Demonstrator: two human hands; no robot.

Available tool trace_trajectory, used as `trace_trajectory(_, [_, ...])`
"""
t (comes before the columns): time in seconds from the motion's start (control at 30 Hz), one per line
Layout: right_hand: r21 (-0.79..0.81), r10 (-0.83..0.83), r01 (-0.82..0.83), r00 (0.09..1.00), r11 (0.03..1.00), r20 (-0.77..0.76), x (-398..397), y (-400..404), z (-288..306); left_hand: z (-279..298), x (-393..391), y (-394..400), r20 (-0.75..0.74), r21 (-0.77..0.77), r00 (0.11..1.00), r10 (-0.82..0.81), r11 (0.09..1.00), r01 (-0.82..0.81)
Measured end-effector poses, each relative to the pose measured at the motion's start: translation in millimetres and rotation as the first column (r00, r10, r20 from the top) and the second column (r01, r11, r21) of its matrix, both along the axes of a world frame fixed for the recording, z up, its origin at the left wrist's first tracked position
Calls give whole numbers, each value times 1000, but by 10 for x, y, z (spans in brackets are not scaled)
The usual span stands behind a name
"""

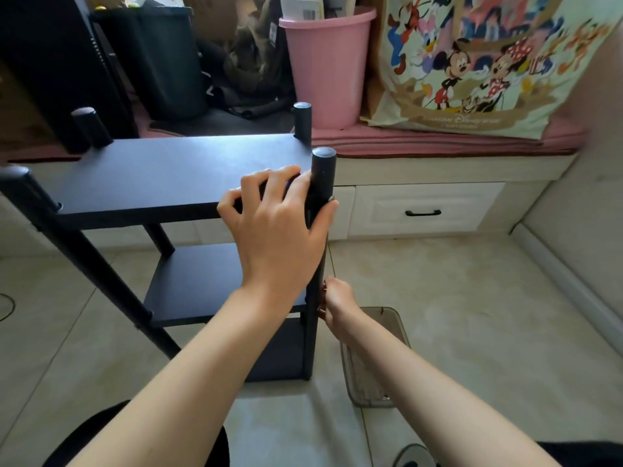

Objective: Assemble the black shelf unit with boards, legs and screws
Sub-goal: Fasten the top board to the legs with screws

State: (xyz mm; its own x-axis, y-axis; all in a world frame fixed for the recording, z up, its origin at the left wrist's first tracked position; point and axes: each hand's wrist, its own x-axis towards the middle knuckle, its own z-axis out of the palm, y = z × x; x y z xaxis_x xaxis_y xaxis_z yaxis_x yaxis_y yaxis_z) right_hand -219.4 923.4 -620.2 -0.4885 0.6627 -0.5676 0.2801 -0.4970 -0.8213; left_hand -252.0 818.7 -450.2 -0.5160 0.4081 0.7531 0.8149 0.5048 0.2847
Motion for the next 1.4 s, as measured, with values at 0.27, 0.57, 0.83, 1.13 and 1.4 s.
trace_trajectory(0.27, [101,-12,17,999,995,-48,-375,-5,253,232,-339,-93,124,57,988,93,993,-101])
trace_trajectory(0.57, [147,9,4,996,989,-88,-832,-137,596,449,-784,-454,221,142,950,220,957,-254])
trace_trajectory(0.83, [326,89,-53,991,944,-97,-1069,-178,844,464,-1024,-756,353,261,903,246,900,-348])
trace_trajectory(1.13, [552,170,-109,984,827,-61,-1089,-39,967,277,-1175,-989,549,500,835,-49,819,-281])
trace_trajectory(1.4, [658,234,-196,972,727,31,-1032,6,819,-396,-1186,-1442,683,647,661,-310,676,-352])
